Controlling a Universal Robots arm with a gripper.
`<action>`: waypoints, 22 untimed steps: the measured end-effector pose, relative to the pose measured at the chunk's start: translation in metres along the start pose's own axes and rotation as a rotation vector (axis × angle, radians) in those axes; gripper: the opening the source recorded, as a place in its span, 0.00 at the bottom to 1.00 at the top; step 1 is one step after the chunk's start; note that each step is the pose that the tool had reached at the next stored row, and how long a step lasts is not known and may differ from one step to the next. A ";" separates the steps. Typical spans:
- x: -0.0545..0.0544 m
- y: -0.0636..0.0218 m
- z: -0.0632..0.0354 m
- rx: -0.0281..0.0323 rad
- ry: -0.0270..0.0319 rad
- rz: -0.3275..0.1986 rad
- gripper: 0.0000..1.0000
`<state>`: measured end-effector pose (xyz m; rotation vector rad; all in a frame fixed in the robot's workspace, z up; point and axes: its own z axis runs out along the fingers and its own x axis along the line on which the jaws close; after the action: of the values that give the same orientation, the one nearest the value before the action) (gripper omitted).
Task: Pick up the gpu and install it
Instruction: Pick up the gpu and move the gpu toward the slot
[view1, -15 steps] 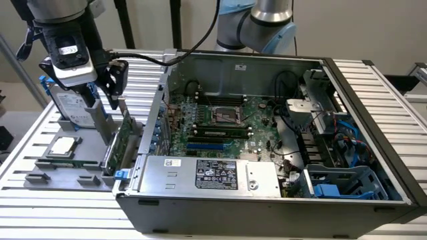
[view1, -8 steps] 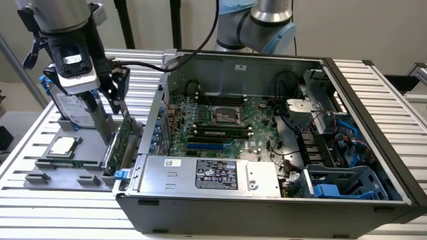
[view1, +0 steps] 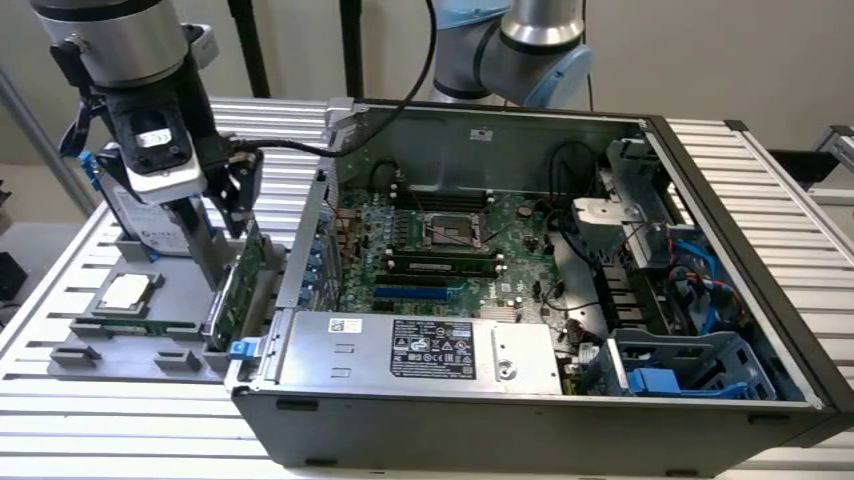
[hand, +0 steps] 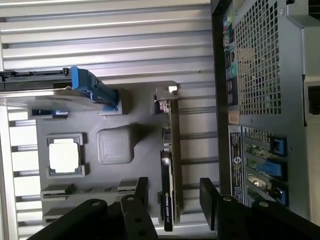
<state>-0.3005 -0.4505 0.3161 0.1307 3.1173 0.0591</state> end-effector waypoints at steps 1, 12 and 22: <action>0.000 -0.0001 0.0019 0.0000 0.0000 0.000 1.00; 0.003 -0.0022 0.0217 0.0000 -0.0001 0.000 1.00; 0.009 -0.0051 0.0396 -0.0003 -0.0024 0.000 1.00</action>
<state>-0.3091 -0.4533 0.2762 0.1306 3.1148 0.0593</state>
